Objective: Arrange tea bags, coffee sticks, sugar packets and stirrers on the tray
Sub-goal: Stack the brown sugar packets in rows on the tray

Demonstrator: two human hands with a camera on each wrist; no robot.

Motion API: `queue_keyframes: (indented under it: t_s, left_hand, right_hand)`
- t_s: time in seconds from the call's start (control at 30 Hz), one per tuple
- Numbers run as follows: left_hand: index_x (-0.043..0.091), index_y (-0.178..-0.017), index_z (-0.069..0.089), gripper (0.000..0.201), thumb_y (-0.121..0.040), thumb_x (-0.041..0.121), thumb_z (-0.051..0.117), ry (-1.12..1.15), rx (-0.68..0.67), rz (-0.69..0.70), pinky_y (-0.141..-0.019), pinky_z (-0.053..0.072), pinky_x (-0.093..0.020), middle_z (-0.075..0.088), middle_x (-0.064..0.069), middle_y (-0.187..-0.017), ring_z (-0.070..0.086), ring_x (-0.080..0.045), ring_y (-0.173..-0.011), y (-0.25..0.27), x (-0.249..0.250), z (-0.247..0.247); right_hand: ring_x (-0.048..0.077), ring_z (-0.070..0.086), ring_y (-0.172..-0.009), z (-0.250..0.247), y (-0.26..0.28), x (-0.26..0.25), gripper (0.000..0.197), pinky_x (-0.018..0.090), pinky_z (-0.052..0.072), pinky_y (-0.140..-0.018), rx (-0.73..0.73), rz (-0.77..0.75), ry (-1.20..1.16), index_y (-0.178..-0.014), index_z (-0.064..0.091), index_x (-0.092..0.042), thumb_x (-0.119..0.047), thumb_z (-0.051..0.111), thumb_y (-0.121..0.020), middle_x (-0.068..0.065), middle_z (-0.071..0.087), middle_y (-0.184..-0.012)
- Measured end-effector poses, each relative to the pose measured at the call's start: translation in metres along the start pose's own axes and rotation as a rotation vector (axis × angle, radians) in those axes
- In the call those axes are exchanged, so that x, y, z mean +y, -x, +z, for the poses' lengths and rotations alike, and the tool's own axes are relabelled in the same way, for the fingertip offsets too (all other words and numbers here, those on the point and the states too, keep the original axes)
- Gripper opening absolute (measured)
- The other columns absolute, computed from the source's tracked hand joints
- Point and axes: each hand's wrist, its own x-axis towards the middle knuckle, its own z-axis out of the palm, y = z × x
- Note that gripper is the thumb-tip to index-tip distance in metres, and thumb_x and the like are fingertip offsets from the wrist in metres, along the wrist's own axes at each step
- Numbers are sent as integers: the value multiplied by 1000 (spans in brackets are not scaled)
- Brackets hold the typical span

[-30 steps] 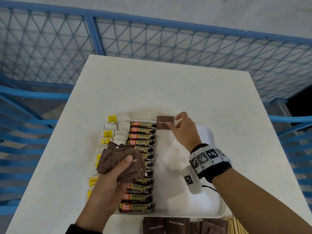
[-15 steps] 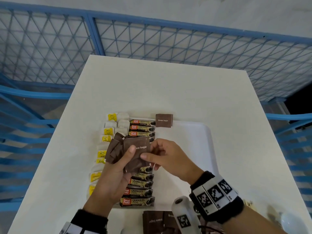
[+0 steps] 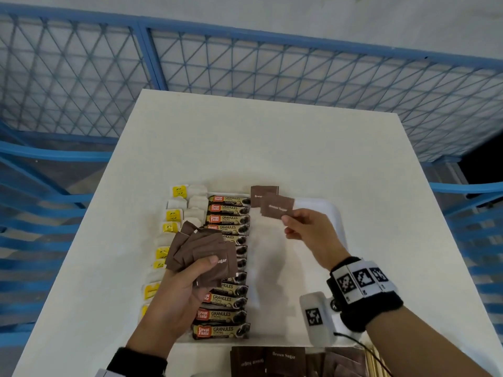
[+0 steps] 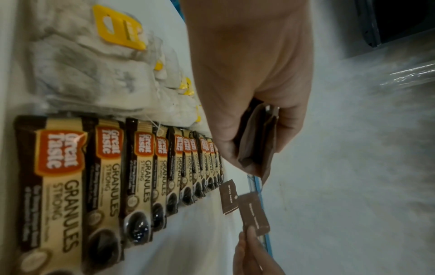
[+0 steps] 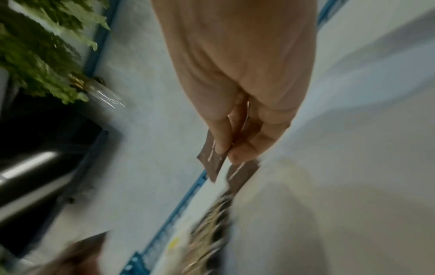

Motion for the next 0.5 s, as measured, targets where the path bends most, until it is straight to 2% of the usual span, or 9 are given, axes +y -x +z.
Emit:
queue_keyframes:
  t_s: [0.07,0.1,0.2,0.23,0.3,0.33,0.4,0.43,0.5]
  left_hand:
    - [8,-130,51,120,-22,30,96,-2,5,8,-61,58,-30,72,-12,-99,71,-24,-86,0,0,0]
    - [9,-132,50,116,-26,26,95,-6,3,10,-58,57,-29,72,-10,-97,71,-23,-83,-1,-1,-1]
    - [6,-129,51,80,-53,6,74,6,11,6,-53,55,-25,73,-6,-87,71,-17,-75,-1,1,1]
    - [6,-126,53,74,-54,5,70,0,15,0,-53,55,-24,73,-5,-85,71,-16,-74,-2,0,1]
    - [10,-116,58,69,-49,9,71,-15,10,-3,-52,55,-23,73,-5,-84,71,-15,-71,-2,3,3]
    - [12,-113,60,68,-46,10,75,-19,10,-2,-52,55,-22,73,-5,-83,71,-15,-71,-2,4,3]
    - [13,-114,59,80,-38,17,86,-37,0,1,-53,55,-23,74,-4,-84,72,-16,-72,-3,3,2]
    - [12,-116,57,81,-41,16,86,-39,1,-1,-53,55,-22,74,-4,-83,72,-16,-72,-3,2,1]
    - [11,-116,57,67,-51,8,73,-25,7,-4,-52,55,-21,74,-2,-80,71,-14,-71,-4,0,0]
  right_hand:
    - [10,57,-54,-12,-17,4,2,17,52,-55,78,6,30,-84,63,-4,-3,65,-84,6,61,-70]
    - [10,57,-52,-17,-25,5,2,17,52,-54,109,8,49,-85,63,-3,-3,65,-84,7,62,-70]
    - [11,56,-50,-26,-41,9,3,17,51,-51,159,12,135,-88,65,-3,-2,64,-85,5,62,-68]
    - [9,55,-48,-28,-45,10,5,15,50,-49,170,10,163,-89,65,-2,-2,63,-85,4,61,-67]
    - [2,54,-42,-30,-52,11,6,13,48,-46,196,-8,222,-90,66,-2,-2,63,-85,3,60,-65]
    - [1,53,-41,-31,-54,12,6,13,48,-47,207,-18,256,-90,66,-3,-4,63,-85,3,60,-64]
    - [7,55,-47,-31,-58,14,6,20,52,-56,222,-21,315,-88,69,-7,-10,66,-84,1,61,-61]
    - [11,55,-51,-30,-59,15,5,27,54,-62,227,-20,340,-86,69,-10,-14,67,-83,1,61,-60]
    - [15,56,-57,-30,-62,18,4,35,55,-71,246,-23,413,-80,67,-18,-22,69,-82,-2,62,-60]
